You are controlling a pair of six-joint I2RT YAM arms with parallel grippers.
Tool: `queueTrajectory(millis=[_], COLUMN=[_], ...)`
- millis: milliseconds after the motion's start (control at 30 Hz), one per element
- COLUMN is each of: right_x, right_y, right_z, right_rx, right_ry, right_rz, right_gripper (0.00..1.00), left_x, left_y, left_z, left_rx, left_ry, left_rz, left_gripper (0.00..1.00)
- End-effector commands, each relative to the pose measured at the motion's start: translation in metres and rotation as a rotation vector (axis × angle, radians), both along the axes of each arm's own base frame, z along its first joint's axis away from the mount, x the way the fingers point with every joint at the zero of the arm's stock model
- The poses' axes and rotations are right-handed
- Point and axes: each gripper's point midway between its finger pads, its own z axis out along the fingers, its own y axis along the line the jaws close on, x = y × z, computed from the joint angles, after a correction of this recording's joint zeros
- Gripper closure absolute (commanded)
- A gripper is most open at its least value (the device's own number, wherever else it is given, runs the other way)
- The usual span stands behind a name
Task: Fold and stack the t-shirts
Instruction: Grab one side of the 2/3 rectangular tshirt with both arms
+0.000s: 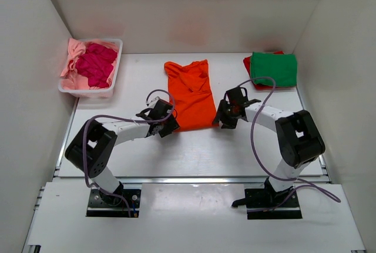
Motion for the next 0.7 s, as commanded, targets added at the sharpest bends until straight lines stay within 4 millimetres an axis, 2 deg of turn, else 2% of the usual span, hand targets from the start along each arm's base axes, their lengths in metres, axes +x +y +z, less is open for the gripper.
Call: queueTrajectory(millis=[0,67,167,233,300,333,367,400,433,467,500,533,567,600,633,667], right_x=[0.012,0.015,0.012,0.009,0.007,0.007,0.003,-0.002,-0.005,-0.01,-0.017,-0.026,-0.041,-0.059,-0.069,-0.09], right_y=[0.007,0.007,0.013,0.015,0.017,0.018,0.015,0.016,0.017,0.015,0.016,0.016,0.017,0.017,0.018,0.022], right_z=[0.003,0.002,-0.005,-0.01,-0.013,-0.012,-0.015,-0.018,-0.013,-0.012,-0.011,-0.005,-0.002,-0.005,0.002,0.006], right_rx=[0.014,0.009,0.0,0.005,0.001,0.008,-0.006,-0.006,0.002,0.0,-0.007,0.003,-0.001,-0.007,0.008,0.02], right_ry=[-0.042,-0.045,-0.016,0.006,0.01,0.003,0.014,0.028,0.025,0.035,0.041,0.052,0.074,0.109,0.109,0.115], right_rz=[-0.001,-0.003,0.024,0.031,0.057,0.065,0.072,0.085,0.105,0.124,0.15,0.171,0.212,0.247,0.26,0.311], right_gripper=[0.54,0.6,0.6,0.61,0.77,0.83,0.99,1.0,1.0,1.0,1.0,1.0,1.0,1.0,1.0,1.0], left_x=[0.009,0.006,0.008,0.015,0.02,0.02,0.018,0.015,0.012,0.006,-0.003,-0.015,-0.024,-0.04,-0.058,-0.07], left_y=[-0.006,-0.008,-0.007,-0.01,-0.009,-0.009,-0.006,-0.003,-0.001,0.001,0.006,0.007,0.007,0.016,0.02,0.023], left_z=[0.006,0.001,-0.006,-0.007,-0.007,-0.007,-0.01,-0.01,-0.004,-0.001,-0.006,-0.002,0.005,0.0,0.002,0.008], left_rx=[0.008,0.017,0.036,0.07,0.089,0.085,0.09,0.089,0.078,0.064,0.078,0.074,0.06,0.093,0.095,0.075], left_ry=[-0.022,-0.014,-0.014,-0.025,-0.036,-0.038,-0.036,-0.034,-0.041,-0.032,0.003,0.031,0.041,0.09,0.12,0.124], left_rz=[0.005,0.0,0.008,-0.012,-0.032,-0.035,-0.037,-0.033,-0.038,-0.043,-0.052,-0.088,-0.115,-0.123,-0.147,-0.153], left_gripper=[0.42,0.42,0.42,0.47,0.68,0.74,0.87,0.94,0.97,1.0,1.0,1.0,1.0,1.0,1.0,1.0])
